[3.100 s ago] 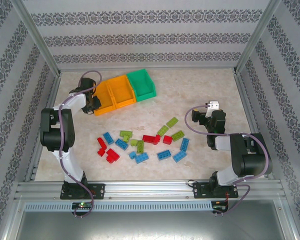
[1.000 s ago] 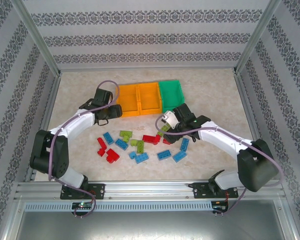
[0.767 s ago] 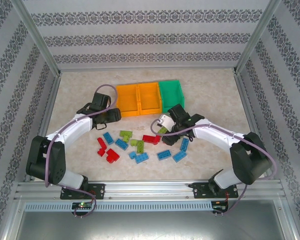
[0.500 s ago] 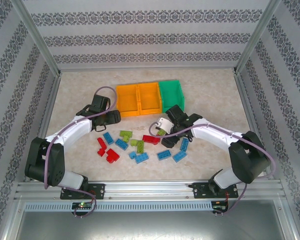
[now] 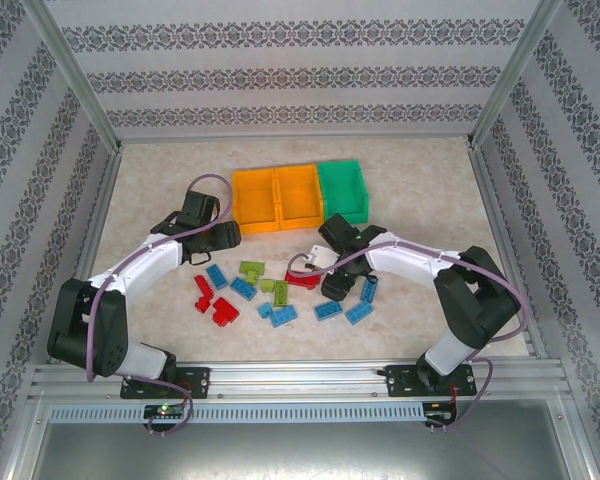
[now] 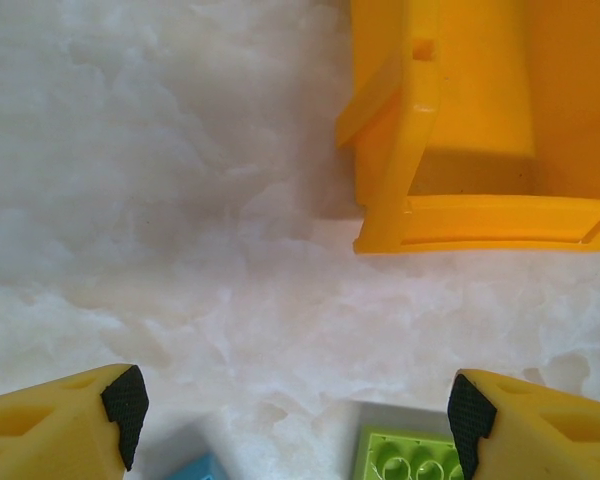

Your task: Sort the legos into containers by color

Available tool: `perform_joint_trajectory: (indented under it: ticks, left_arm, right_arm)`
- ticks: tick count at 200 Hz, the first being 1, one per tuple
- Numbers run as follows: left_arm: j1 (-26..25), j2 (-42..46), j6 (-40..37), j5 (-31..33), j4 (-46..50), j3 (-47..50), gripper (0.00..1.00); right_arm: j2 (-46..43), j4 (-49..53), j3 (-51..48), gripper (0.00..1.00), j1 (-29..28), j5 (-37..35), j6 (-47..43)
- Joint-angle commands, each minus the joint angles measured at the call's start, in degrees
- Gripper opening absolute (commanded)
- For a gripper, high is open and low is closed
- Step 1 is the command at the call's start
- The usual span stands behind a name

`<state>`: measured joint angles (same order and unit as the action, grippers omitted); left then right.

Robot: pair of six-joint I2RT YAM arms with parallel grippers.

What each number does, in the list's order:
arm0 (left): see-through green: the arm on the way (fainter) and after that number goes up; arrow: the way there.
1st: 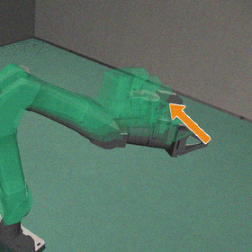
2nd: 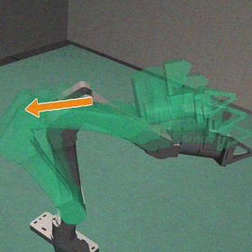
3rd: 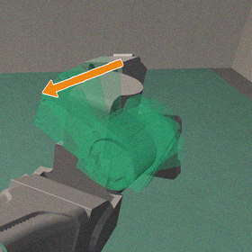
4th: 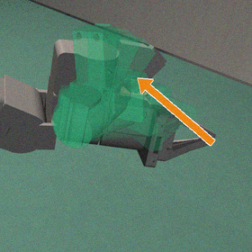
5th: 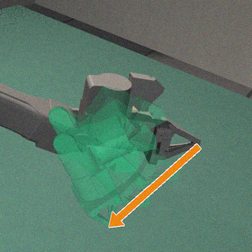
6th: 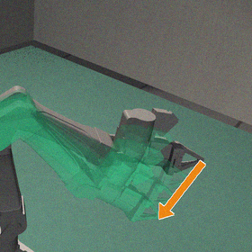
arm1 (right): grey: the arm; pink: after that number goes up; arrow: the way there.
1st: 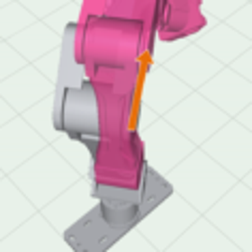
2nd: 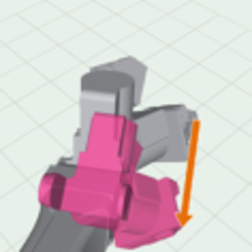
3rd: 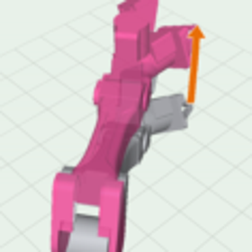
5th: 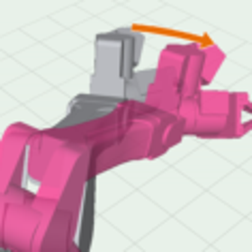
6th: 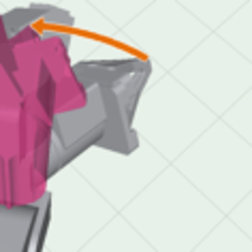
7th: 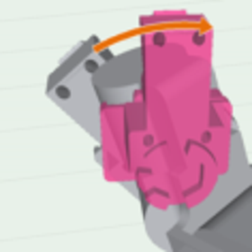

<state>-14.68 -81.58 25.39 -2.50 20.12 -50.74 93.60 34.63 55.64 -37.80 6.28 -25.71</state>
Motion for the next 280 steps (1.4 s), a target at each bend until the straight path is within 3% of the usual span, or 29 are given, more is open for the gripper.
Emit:
perform_joint_trajectory:
  ticks: [1,51,94,150,200,232,280]
  left_arm:
    - [-0.7,1.3,0.1,1.4,-0.2,0.7,0.81]
    - [-0.7,1.0,0.1,1.2,-0.3,0.6,0.81]
    - [-0.8,0.7,0.3,1.4,-0.3,0.6,0.81]
    - [-0.7,1.3,-0.2,0.8,0.0,0.7,0.81]
    - [-2.1,3.1,-2.0,-0.1,-1.1,1.6,0.83]
    - [-4.2,3.8,-3.9,-0.2,-1.3,1.6,0.83]
    - [-11.9,3.1,-9.6,0.8,-2.2,0.8,0.83]
  right_arm:
    - [1.6,1.8,1.3,0.59,-0.8,-1.6,-0.9]
    - [2.8,2.2,1.8,0.52,-1.0,-1.3,-0.7]
    - [1.0,0.5,2.0,0.32,-0.9,-0.8,0.5]
    - [-8.2,-5.0,0.5,0.29,2.8,4.9,3.7]
    - [-9.6,-12.8,2.8,0.28,13.0,10.3,18.3]
    - [-4.6,-13.8,7.6,0.26,16.2,4.7,28.0]
    - [5.5,-11.8,16.6,0.26,19.0,-2.3,38.5]
